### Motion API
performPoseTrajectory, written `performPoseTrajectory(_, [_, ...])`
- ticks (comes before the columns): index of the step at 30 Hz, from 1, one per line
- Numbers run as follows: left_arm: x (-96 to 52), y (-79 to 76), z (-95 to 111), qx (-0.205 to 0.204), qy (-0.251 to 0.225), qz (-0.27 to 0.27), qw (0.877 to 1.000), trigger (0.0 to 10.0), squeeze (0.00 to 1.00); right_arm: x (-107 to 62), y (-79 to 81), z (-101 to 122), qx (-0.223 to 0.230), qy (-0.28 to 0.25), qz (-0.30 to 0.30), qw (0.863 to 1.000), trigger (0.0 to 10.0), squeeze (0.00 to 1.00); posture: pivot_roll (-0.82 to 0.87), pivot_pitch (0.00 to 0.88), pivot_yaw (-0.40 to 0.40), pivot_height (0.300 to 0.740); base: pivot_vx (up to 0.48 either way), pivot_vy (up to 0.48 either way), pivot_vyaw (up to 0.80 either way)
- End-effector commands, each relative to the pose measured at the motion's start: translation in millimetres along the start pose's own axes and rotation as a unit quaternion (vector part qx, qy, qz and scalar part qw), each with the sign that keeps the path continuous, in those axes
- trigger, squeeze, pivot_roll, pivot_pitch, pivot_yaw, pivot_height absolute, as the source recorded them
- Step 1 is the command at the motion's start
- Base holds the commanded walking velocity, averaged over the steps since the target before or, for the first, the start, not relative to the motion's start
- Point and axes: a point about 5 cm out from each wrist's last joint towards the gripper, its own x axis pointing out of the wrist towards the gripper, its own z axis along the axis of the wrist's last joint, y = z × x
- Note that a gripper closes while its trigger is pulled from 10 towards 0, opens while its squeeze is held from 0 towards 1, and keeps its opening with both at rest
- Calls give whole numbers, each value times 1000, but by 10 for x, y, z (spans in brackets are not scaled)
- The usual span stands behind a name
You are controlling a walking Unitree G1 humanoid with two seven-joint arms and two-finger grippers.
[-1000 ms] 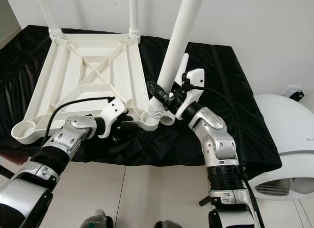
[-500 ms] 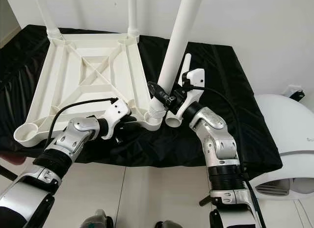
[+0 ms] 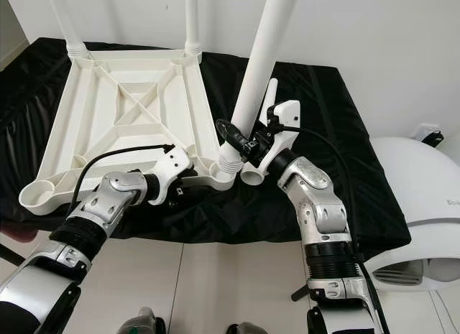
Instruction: Building children table
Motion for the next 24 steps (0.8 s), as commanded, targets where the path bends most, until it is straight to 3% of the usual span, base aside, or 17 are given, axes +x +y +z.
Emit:
performPoseTrajectory(1, [-22,25,-6,-3,7,7,1000,10000,0,4,-10,18,-6,-3,1,1000,10000,0,38,41,-28,740,0,0,0])
performPoseTrajectory(10, [-26,11,14,-6,-2,3,1000,10000,0,4,-9,15,-7,-2,4,1000,10000,0,37,36,-32,740,0,0,0])
performPoseTrajectory(11, [-24,4,4,-6,-1,2,1000,4549,0,3,-8,14,-7,-1,5,1000,10000,0,36,36,-32,740,0,0,0])
performPoseTrajectory(12, [-24,4,4,-6,-1,2,1000,4549,0,3,-8,14,-7,-1,5,1000,10000,0,36,36,-32,740,0,0,0])
performPoseTrajectory(13, [-22,-1,-2,-6,0,1,1000,2588,0,3,-9,14,-8,-1,6,1000,10000,0,36,36,-32,740,0,0,0])
performPoseTrajectory(14, [-22,-1,-2,-6,0,1,1000,2588,0,3,-9,14,-8,-1,6,1000,10000,0,36,36,-32,740,0,0,0])
performPoseTrajectory(15, [-22,-10,-6,-7,0,-1,1000,0,0,2,-8,10,-8,0,7,1000,10000,0,36,34,-33,740,0,0,0])
performPoseTrajectory(24, [-36,-30,-11,-3,-3,-5,1000,0,0,-14,-12,-48,-11,10,9,1000,10000,0,34,31,-34,740,0,0,0])
